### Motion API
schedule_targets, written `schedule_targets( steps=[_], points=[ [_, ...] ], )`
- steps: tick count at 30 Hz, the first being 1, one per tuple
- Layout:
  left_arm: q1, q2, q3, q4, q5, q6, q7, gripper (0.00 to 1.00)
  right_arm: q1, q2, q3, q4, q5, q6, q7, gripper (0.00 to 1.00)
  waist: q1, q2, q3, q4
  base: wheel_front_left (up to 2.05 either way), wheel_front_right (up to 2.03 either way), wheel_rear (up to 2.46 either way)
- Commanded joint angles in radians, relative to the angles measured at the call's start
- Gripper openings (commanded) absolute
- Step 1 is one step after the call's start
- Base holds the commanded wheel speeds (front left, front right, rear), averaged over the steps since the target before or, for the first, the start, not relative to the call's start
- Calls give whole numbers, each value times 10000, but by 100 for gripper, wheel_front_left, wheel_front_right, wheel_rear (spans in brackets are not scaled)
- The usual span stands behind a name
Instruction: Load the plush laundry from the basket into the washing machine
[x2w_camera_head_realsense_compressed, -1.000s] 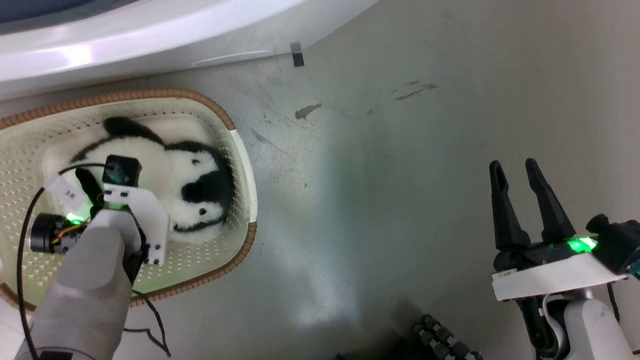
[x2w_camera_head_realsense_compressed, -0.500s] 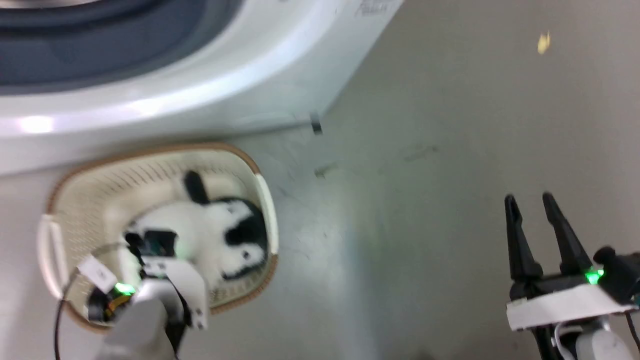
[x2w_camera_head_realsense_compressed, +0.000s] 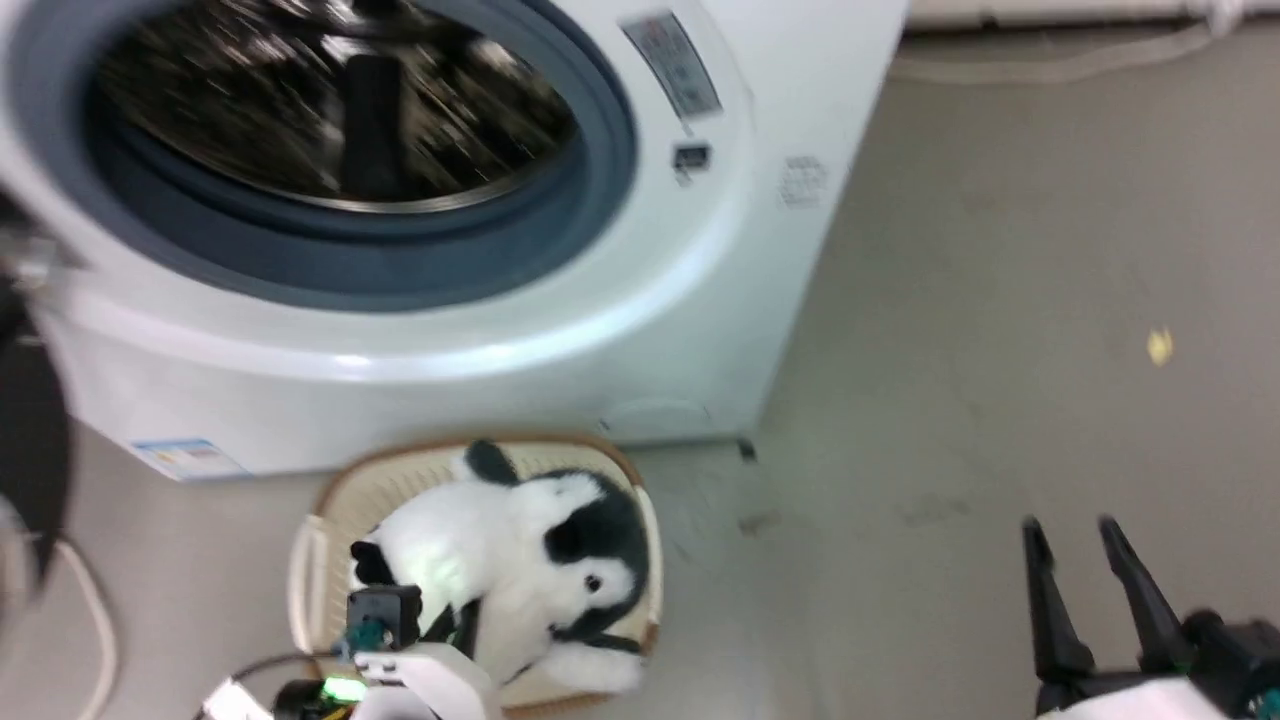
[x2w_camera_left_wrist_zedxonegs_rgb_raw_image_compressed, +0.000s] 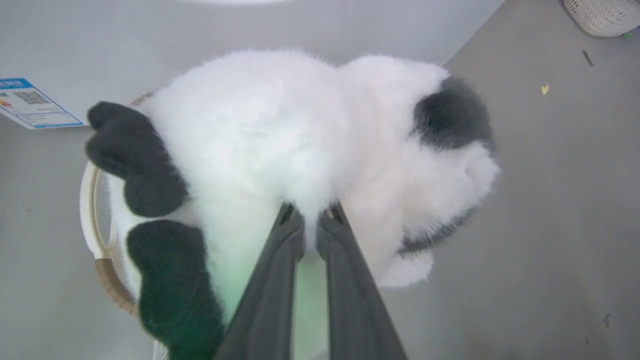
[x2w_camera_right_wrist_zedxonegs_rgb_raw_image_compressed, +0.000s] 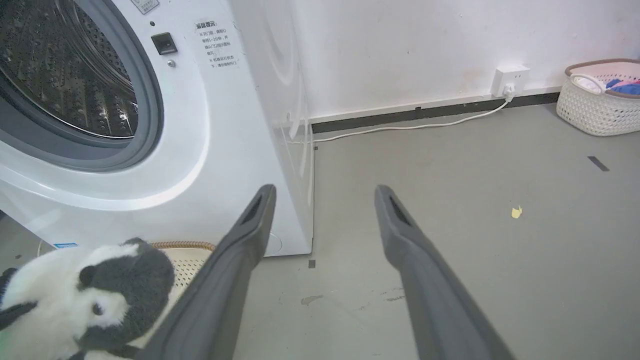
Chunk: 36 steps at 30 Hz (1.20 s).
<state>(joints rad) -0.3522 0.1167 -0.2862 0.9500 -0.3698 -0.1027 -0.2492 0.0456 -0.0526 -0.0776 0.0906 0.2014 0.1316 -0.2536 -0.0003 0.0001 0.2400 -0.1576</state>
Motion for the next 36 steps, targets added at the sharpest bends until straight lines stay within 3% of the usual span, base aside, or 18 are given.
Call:
schedule_targets(
  steps=[1,9,17,28,36],
  points=[
    [487,-57,158,-806,19,151,-121,0,261,24,-53,4,-33,-9,-82,100,3,-1,-1101,881,0,0,0],
    [2449,-39,1066,-5740,584,889,-124,0,698,24,4,-116,-13,-9,-82,100,3,-1,-1520,1243,0,0,0],
    [1759,739,1591,-8280,855,1196,318,0,325,24,242,-328,-65,-9,-82,100,3,-1,-501,955,0,0,0],
    [-1941,2069,2197,-8968,795,1121,2619,0,-1007,24,385,-464,724,-9,-82,100,3,-1,2099,-3,0,0,0],
    [-5298,2845,1853,-7075,1034,632,4182,0,-1825,24,557,-359,1092,-9,-82,100,3,-1,3429,-641,0,0,0]
  ],
)
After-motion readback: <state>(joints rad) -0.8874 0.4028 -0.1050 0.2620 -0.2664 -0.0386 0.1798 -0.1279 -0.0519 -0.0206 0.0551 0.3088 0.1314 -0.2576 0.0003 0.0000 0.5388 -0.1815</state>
